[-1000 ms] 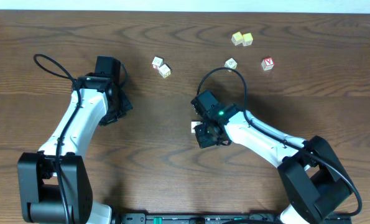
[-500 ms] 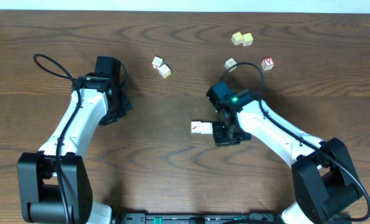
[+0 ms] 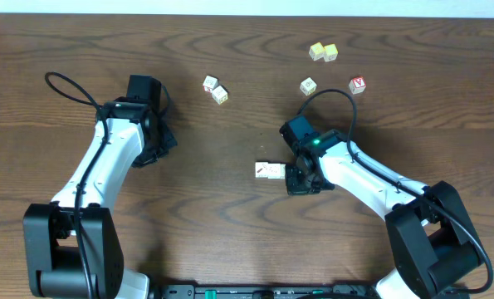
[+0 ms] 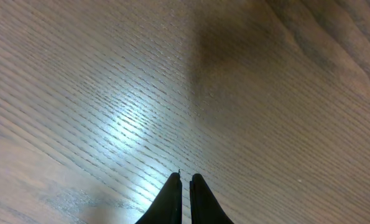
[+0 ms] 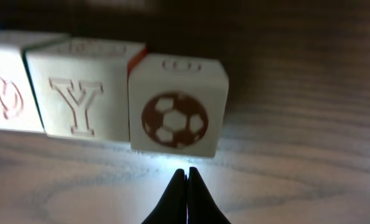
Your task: Lift 4 blocks
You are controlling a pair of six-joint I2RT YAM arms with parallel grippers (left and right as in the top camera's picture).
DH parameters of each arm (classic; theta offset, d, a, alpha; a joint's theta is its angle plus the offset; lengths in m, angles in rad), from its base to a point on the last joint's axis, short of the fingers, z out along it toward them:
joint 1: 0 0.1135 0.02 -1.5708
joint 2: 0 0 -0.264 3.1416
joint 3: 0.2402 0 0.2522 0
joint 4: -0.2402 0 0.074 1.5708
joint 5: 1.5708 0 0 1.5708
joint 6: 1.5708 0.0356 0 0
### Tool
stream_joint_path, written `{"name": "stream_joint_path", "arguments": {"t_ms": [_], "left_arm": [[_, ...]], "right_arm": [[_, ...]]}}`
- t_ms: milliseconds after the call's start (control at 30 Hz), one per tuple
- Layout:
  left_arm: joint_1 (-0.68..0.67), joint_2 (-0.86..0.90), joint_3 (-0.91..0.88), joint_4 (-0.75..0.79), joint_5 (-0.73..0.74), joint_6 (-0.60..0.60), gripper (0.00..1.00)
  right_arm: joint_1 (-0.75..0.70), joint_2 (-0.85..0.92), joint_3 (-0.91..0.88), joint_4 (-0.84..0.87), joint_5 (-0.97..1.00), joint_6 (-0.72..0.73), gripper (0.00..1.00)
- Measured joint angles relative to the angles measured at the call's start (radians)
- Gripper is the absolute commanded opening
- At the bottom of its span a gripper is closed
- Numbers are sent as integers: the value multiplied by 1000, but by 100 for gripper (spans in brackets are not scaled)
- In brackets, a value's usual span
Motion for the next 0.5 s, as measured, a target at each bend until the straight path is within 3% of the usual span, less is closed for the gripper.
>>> {"name": "stream_joint_path", "arguments": {"t_ms": [500], "left_arm": [[0, 0, 0, 5, 0, 0, 8]], "right_arm": [[0, 0, 0, 60, 21, 0, 1]]}}
